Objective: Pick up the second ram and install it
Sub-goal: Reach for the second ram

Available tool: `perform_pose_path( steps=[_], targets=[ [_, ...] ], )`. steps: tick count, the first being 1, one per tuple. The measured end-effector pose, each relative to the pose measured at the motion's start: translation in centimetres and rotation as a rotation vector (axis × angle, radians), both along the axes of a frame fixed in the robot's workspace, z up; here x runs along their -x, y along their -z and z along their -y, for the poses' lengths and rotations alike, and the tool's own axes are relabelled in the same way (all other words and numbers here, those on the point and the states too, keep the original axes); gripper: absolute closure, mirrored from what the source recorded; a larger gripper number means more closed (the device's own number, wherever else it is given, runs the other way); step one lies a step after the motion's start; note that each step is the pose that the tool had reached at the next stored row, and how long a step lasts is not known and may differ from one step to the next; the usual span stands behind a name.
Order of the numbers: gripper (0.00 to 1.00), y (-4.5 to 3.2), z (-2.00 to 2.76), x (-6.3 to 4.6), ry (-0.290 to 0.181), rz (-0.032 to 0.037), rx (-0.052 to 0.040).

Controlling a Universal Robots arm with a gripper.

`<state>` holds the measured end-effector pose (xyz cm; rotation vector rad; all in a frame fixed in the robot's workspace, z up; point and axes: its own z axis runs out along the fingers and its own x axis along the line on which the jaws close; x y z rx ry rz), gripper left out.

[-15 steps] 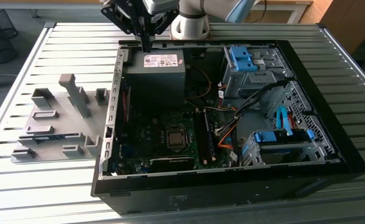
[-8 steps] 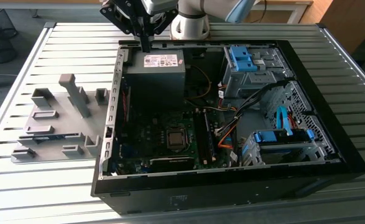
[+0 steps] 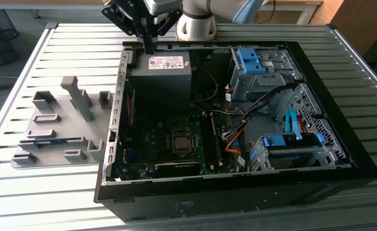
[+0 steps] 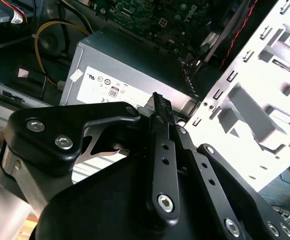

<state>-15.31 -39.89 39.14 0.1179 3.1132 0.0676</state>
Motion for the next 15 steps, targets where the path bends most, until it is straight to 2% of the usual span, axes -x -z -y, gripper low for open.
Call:
perform_pose_path(
  steps=[15],
  targets=[
    [0.90, 0.08, 0.00, 0.56, 0.000, -0.0006, 0.0000]
  ],
)
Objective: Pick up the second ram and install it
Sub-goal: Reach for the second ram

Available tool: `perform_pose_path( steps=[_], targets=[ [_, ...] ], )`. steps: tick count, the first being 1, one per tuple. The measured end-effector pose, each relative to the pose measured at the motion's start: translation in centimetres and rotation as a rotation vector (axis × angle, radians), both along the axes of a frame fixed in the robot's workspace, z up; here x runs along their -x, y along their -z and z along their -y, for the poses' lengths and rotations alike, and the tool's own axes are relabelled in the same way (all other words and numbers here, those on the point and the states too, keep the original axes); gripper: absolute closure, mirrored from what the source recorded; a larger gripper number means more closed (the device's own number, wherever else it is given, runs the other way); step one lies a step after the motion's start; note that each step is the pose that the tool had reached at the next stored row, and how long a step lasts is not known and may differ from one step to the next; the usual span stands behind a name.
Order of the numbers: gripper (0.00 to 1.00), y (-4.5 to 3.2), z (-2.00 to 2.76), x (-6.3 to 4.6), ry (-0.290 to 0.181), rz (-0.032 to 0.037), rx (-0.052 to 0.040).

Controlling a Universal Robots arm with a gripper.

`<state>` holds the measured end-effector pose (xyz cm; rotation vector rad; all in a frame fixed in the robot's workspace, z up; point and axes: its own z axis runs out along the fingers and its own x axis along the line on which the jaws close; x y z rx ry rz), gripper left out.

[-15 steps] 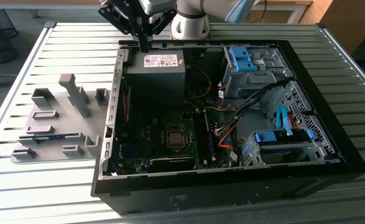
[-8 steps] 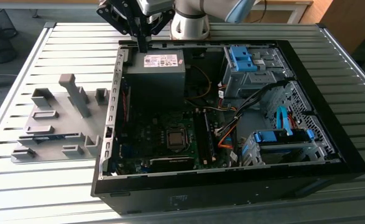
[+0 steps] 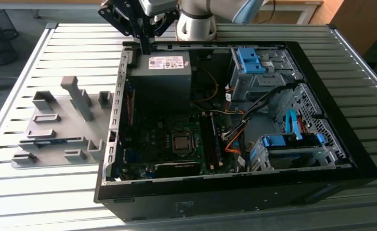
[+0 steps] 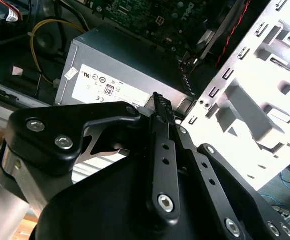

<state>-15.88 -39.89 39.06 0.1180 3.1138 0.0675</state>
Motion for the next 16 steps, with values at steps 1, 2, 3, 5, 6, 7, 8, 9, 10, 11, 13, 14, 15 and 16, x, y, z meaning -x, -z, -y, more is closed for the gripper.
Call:
perform_pose_path(
  steps=[1, 2, 3, 5, 6, 7, 8, 9, 10, 11, 13, 14, 15, 16],
  targets=[
    [0.90, 0.00, 0.00, 0.04, 0.000, 0.0000, 0.0000],
    [0.90, 0.01, 0.00, 0.08, 0.000, 0.0001, -0.0001],
    [0.90, 0.01, 0.00, 0.10, 0.000, 0.0001, -0.0001],
    [0.90, 0.02, 0.00, 0.15, 0.000, -0.0001, 0.0000],
    [0.90, 0.03, 0.00, 0.18, 0.000, -0.0002, 0.0000],
    [0.90, 0.03, 0.00, 0.22, 0.000, -0.0001, 0.0000],
    [0.90, 0.04, 0.00, 0.26, 0.000, -0.0002, -0.0001],
    [0.90, 0.04, 0.00, 0.27, 0.000, -0.0006, 0.0001],
    [0.90, 0.05, 0.00, 0.29, 0.000, -0.0010, 0.0002],
    [0.90, 0.05, 0.00, 0.29, 0.000, -0.0015, 0.0002],
    [0.90, 0.07, 0.00, 0.36, 0.000, -0.0014, -0.0001],
    [0.90, 0.07, 0.00, 0.38, 0.000, -0.0014, -0.0001],
    [0.90, 0.07, 0.00, 0.40, 0.000, -0.0015, -0.0001],
    [0.90, 0.07, 0.00, 0.41, 0.000, -0.0015, 0.0000]
  ],
)
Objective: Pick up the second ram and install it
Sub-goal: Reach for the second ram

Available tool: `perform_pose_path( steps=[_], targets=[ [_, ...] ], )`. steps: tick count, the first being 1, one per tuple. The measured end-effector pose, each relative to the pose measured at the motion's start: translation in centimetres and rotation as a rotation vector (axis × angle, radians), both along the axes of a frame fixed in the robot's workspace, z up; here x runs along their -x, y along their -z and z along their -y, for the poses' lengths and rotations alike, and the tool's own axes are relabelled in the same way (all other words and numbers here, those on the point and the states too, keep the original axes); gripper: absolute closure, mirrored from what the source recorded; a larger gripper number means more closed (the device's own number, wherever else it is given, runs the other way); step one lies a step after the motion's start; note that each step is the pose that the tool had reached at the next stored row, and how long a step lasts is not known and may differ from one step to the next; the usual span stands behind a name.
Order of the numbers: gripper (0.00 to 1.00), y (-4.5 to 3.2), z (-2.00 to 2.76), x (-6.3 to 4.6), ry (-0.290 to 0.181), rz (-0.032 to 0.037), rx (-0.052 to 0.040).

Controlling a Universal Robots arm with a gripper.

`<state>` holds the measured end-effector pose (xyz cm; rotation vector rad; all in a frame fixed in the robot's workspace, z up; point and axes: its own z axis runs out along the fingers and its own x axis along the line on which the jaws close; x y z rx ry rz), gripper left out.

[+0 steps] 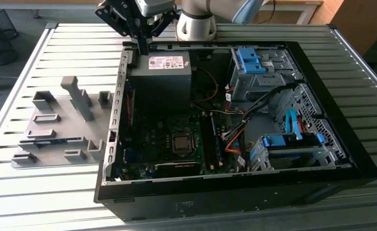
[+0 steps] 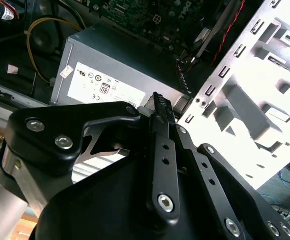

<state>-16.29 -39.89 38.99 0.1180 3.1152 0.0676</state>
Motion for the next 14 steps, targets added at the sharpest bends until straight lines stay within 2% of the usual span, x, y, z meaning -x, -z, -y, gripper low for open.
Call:
perform_pose_path(
  steps=[5, 14],
  targets=[
    [0.90, 0.00, 0.00, 0.1, 0.000, 0.0000, -0.0002],
    [0.90, 0.03, 0.00, 1.7, 0.000, 0.0000, -0.0002]
  ],
)
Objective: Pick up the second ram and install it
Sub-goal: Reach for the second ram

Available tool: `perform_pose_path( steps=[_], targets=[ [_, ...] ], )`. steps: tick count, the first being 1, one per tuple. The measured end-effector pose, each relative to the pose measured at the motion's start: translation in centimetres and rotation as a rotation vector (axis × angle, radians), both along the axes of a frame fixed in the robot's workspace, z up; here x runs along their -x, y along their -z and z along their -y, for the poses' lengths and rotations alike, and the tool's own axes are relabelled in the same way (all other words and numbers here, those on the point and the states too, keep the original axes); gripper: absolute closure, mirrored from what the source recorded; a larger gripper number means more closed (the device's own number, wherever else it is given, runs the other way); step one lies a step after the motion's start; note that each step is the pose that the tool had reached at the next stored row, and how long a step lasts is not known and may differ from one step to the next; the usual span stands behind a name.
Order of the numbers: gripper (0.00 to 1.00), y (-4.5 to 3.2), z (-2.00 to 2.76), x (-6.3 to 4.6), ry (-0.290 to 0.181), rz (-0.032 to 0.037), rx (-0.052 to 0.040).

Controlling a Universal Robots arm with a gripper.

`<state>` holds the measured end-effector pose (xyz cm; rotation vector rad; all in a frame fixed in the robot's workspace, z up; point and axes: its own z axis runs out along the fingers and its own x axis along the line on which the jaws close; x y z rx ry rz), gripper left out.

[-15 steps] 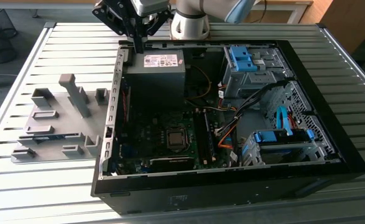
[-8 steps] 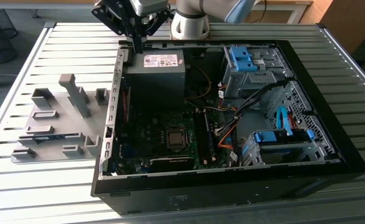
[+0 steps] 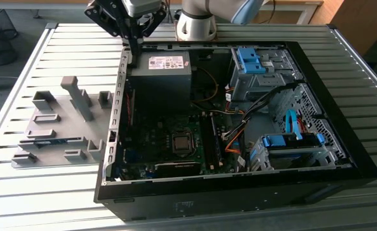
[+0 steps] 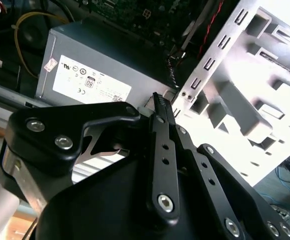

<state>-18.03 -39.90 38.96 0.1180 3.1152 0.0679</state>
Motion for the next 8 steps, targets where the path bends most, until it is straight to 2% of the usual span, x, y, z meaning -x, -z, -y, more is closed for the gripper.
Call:
perform_pose_path(
  steps=[8],
  targets=[
    [0.90, 0.03, 0.00, 1.16, 0.000, 0.0000, 0.0000]
  ],
)
